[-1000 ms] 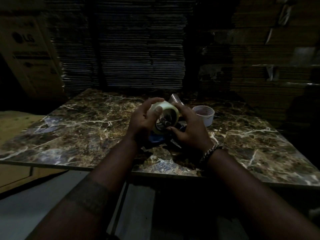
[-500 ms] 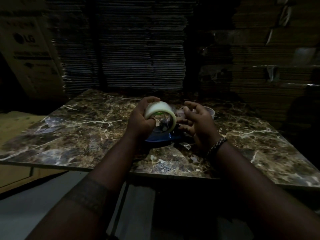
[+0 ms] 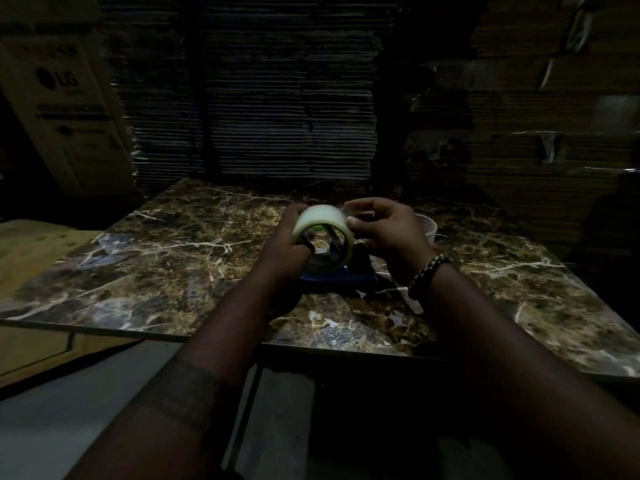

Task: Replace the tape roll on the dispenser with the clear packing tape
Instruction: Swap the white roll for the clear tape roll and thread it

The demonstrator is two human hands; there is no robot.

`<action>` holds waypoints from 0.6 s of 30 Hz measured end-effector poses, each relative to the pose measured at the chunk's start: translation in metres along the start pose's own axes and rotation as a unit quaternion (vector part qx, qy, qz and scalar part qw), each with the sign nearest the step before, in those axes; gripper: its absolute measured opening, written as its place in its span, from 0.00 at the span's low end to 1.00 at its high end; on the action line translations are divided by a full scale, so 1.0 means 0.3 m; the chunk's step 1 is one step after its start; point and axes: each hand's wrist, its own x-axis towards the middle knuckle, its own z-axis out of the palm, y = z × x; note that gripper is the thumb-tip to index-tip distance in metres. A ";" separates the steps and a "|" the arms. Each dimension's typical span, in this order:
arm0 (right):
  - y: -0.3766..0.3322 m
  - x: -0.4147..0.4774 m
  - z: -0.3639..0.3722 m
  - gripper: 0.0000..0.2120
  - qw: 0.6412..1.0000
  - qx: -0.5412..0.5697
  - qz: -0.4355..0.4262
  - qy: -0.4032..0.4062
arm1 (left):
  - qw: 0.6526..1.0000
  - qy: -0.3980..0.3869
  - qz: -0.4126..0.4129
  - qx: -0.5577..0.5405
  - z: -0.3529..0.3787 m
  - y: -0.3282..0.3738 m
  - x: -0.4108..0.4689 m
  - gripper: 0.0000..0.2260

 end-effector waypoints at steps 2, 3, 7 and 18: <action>-0.008 0.004 0.016 0.11 1.000 -0.019 -0.006 0.000 | 1.000 0.003 -0.014 0.013 -0.015 -0.029 0.006 0.30; -0.012 0.005 0.026 0.13 1.000 -0.023 -0.009 0.001 | 0.999 0.006 -0.021 0.028 -0.020 -0.069 0.026 0.32; -0.013 0.009 0.080 0.18 0.999 -0.041 -0.021 0.017 | 0.996 0.042 -0.039 0.063 -0.023 -0.141 0.063 0.33; -0.028 -0.006 0.024 0.11 0.992 0.068 0.094 0.050 | 0.989 0.045 -0.035 0.138 -0.034 -0.020 0.001 0.21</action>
